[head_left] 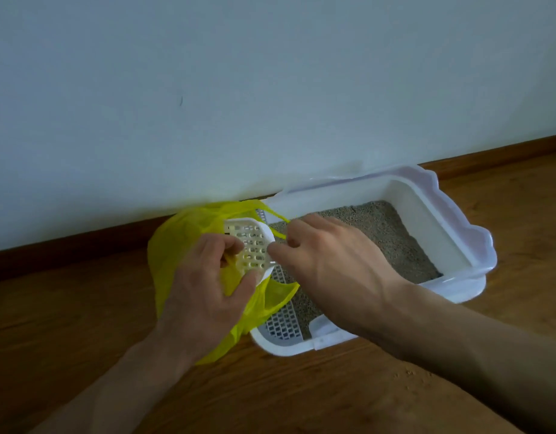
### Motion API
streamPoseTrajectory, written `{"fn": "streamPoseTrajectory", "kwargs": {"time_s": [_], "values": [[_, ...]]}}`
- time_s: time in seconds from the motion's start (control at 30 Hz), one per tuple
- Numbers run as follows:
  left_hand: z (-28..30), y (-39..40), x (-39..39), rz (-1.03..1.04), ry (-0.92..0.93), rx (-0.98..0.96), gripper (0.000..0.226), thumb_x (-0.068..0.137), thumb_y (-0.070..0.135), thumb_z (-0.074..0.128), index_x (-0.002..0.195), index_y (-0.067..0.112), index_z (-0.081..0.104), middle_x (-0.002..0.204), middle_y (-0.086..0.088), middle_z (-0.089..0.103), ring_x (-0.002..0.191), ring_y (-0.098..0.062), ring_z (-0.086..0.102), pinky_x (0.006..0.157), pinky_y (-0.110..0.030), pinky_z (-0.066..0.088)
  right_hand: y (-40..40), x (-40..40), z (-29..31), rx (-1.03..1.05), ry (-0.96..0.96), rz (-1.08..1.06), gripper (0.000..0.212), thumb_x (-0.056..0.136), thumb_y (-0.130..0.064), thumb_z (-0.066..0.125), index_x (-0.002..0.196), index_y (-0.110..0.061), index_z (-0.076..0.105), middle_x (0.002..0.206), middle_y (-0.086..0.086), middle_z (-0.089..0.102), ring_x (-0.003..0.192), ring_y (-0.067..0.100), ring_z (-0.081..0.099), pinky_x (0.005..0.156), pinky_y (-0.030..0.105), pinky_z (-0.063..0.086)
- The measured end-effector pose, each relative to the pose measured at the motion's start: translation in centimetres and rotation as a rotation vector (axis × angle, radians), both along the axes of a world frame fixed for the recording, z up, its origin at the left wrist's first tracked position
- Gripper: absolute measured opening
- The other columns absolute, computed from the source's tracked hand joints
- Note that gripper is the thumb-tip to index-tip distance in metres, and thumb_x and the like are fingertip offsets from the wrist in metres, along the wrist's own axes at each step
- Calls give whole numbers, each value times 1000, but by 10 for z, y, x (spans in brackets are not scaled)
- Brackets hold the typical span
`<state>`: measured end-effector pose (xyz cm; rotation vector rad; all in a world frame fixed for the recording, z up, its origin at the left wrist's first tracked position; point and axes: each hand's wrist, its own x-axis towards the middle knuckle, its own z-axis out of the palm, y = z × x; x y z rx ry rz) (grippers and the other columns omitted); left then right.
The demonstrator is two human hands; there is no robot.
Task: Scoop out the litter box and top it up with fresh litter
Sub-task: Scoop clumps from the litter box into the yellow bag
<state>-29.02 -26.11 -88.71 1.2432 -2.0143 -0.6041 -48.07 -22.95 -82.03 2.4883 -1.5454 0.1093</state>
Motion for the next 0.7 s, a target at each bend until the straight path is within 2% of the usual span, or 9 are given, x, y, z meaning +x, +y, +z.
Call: {"fn": "streamPoseTrajectory", "kwargs": {"time_s": [0.1,0.13,0.23,0.27,0.33,0.4,0.47,0.57,0.7], "values": [[-1,-1,2,-8,0,0,31,82,35,66,108,19,60,100,10,57,95,-3,54,83,-12,42,-4,-3,0,-13,2,-7,20,62,-1,63,76,-14,65,71,7,56,65,31,55,53,35,47],[-1,-1,3,-10,1,-1,30,83,33,65,108,18,60,100,10,56,95,-3,54,83,-12,42,-4,-4,-1,-13,6,-4,19,62,-1,63,76,-15,65,72,7,56,65,30,55,52,35,47],[-1,-2,3,-15,6,-2,27,85,31,64,108,17,60,99,9,57,94,-7,56,83,-15,44,-2,-4,0,8,8,25,18,68,-6,52,74,-16,65,69,4,56,63,29,56,51,31,38],[-1,-2,3,-19,4,-6,26,86,30,64,107,17,60,99,9,57,93,-8,57,83,-16,45,-3,-5,1,20,0,18,13,66,-5,60,72,-16,64,67,4,55,62,29,56,50,30,33],[-1,-2,3,-27,-1,-10,25,87,30,63,107,16,60,98,9,56,93,-9,56,83,-17,44,-5,-8,0,52,-32,-20,22,58,-5,77,67,-16,61,64,4,53,58,30,55,49,29,27],[-1,-3,3,-30,4,4,25,87,31,62,108,17,60,98,9,56,93,-9,56,82,-16,44,-4,-12,-2,91,-40,-31,25,57,-8,81,69,-17,61,65,2,52,59,29,56,47,28,27],[-1,-3,2,-28,6,9,26,88,32,62,108,16,60,98,9,56,93,-7,56,82,-13,43,0,-15,-1,129,-39,-48,21,65,-15,79,79,-20,64,72,-1,54,66,27,58,48,29,31],[-2,-4,3,-20,6,-3,27,88,32,62,107,14,61,98,6,58,89,-7,55,81,-11,42,-2,-35,-1,158,-117,-151,12,85,-26,61,96,-21,63,86,-1,58,78,28,61,55,33,41],[-2,-5,4,-22,-1,-20,28,86,34,62,105,14,60,98,5,58,87,-13,56,79,-20,45,2,-70,-12,174,-225,-278,10,88,-29,55,93,-23,62,80,-6,55,66,23,57,55,40,49]]}}
